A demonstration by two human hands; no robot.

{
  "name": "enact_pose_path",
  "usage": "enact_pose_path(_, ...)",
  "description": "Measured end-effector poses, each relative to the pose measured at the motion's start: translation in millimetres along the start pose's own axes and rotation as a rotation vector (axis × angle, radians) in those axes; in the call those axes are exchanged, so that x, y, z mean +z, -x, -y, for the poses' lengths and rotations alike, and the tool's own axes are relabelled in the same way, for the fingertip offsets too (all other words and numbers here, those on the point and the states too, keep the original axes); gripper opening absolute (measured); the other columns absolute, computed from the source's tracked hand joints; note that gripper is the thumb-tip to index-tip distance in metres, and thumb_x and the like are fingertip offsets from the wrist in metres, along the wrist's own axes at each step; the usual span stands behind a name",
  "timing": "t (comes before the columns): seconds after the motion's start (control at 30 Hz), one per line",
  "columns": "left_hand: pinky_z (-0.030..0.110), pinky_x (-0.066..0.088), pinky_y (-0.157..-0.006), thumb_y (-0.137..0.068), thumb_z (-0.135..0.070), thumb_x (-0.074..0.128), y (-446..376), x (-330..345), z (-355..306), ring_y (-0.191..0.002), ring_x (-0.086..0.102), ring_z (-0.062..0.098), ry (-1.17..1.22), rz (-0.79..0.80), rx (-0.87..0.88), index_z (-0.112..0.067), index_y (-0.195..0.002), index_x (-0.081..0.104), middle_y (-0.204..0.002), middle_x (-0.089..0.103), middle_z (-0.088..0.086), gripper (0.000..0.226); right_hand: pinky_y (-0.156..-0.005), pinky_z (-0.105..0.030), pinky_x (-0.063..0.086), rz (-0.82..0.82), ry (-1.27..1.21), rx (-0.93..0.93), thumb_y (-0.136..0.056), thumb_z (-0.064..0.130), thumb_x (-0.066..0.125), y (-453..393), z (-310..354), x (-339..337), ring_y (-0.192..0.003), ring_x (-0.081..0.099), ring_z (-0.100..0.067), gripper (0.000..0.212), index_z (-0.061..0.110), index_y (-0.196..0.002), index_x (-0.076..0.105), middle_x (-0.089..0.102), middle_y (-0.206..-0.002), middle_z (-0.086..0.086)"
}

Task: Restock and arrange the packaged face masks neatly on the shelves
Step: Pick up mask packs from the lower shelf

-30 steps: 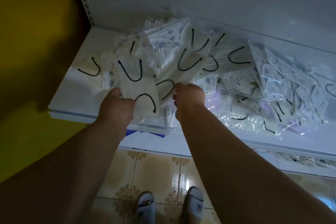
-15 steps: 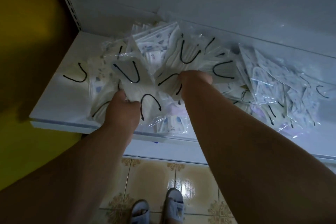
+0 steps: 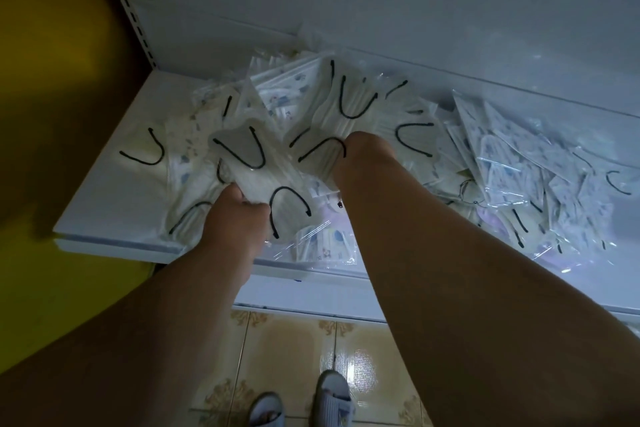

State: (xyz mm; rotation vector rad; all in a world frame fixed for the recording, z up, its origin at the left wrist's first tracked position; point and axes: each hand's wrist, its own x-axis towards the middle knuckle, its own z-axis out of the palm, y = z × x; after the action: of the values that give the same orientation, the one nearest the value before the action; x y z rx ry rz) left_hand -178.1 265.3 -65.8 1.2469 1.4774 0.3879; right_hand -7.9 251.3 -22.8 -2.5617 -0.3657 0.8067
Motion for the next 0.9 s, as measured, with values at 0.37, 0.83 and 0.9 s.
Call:
enact_pose_path(0.37,0.048,0.057,-0.087,-0.100,-0.019,0.054,-1,-13,-4,-0.093,0.065,0.029,0.379,0.096,-0.150,-0.018,-0.103,0.060,-0.111,0.067,0.014,0.007,-0.078,-0.039,0.056,0.265,-1.161,0.228,-0.088,0.006,0.058,21,-28,3,-0.070,0.059,-0.023,0.006,0.008,-0.085,0.062,0.060,-0.077,-0.010)
enact_pose_path(0.83,0.028,0.051,-0.052,-0.097,0.006,0.051,2,-17,1,-0.061,0.052,0.022,0.483,0.160,-0.280,-0.011,-0.077,0.050,-0.081,0.058,0.014,0.026,-0.076,-0.037,0.057,0.005,-0.266,-0.118,-0.080,0.028,0.073,42,-51,11,-0.079,0.062,-0.024,0.018,0.014,-0.085,0.062,0.061,-0.077,0.002)
enact_pose_path(0.9,0.029,0.051,-0.053,-0.097,0.007,0.053,5,-22,3,-0.066,0.051,0.022,0.537,0.139,-0.301,-0.009,-0.077,0.048,-0.083,0.054,0.012,0.026,-0.069,-0.032,0.052,-0.080,-0.321,-0.074,-0.085,0.030,0.069,40,-54,6,-0.074,0.057,-0.022,0.023,0.010,-0.093,0.062,0.057,-0.076,0.002)
